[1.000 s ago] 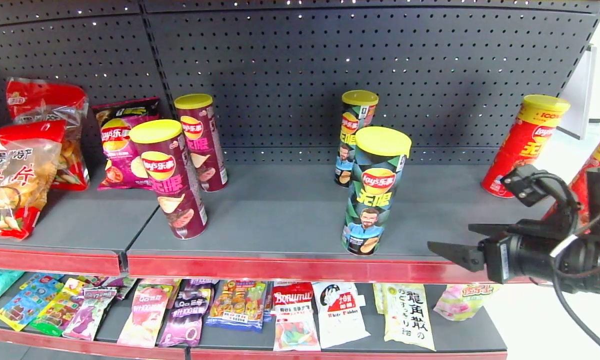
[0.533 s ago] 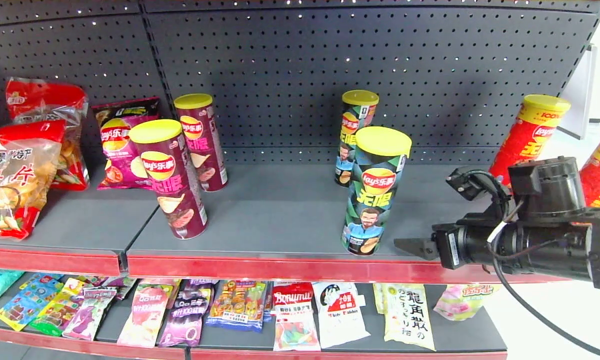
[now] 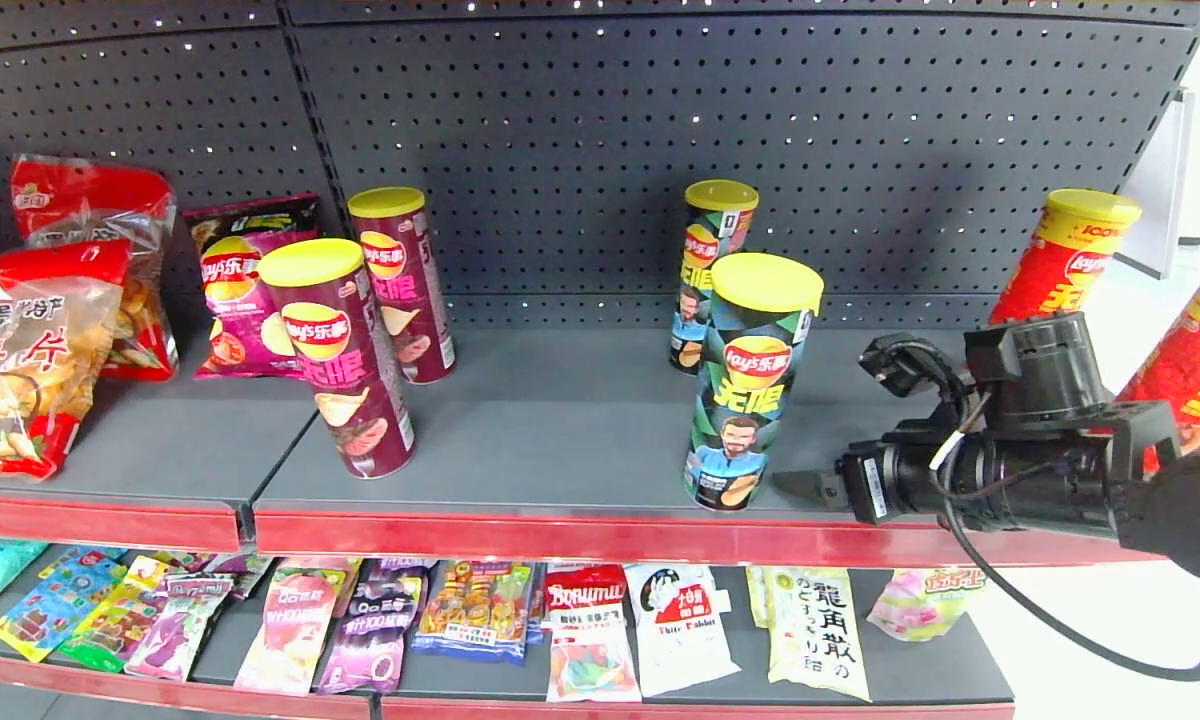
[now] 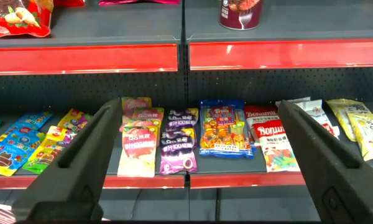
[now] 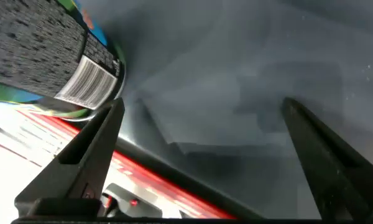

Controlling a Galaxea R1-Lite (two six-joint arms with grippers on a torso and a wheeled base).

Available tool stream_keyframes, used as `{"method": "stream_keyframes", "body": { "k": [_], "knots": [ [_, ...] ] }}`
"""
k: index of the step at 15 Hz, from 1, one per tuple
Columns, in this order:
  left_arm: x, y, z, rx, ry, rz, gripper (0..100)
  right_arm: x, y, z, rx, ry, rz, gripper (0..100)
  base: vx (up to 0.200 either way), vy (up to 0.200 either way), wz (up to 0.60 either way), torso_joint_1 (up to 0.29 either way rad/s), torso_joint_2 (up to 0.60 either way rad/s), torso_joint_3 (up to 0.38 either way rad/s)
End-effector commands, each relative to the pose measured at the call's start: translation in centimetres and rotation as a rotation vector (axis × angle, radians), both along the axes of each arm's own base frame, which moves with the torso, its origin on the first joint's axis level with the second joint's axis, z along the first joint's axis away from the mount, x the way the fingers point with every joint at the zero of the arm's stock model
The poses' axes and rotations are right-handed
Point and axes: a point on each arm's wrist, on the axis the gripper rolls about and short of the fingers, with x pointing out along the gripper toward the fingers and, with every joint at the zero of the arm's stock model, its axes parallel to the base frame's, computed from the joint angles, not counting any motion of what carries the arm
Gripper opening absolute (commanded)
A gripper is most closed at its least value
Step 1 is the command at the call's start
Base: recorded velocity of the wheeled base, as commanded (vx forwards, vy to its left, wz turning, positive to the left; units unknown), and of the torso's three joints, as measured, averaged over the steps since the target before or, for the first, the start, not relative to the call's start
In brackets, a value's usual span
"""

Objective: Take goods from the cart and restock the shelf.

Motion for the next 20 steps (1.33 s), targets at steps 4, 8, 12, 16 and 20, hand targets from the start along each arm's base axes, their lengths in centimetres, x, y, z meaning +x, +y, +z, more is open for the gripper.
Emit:
{"method": "stream_keyframes", "body": {
  "k": [4, 8, 12, 16, 20],
  "knots": [
    [0.0, 0.0, 0.0, 0.000, 0.002, 0.000, 100, 0.7, 0.4, -0.2, -0.010, 0.000, 0.009, 100, 0.000, 0.000, 0.00, 0.000, 0.00, 0.000],
    [0.0, 0.0, 0.0, 0.000, 0.002, 0.000, 100, 0.8, 1.2, -0.1, -0.011, -0.007, 0.027, 100, 0.000, 0.000, 0.00, 0.000, 0.00, 0.000],
    [0.0, 0.0, 0.0, 0.000, 0.002, 0.002, 100, 0.9, 1.3, -0.1, -0.016, -0.009, 0.031, 100, 0.000, 0.000, 0.00, 0.000, 0.00, 0.000],
    [0.0, 0.0, 0.0, 0.002, 0.002, 0.002, 100, 0.9, 1.3, -0.1, -0.021, -0.012, 0.035, 100, 0.000, 0.000, 0.00, 0.000, 0.00, 0.000],
    [0.0, 0.0, 0.0, 0.002, 0.002, 0.002, 100, 0.8, 1.8, -0.3, -0.027, -0.008, 0.047, 100, 0.000, 0.000, 0.00, 0.000, 0.00, 0.000]
  ]
}}
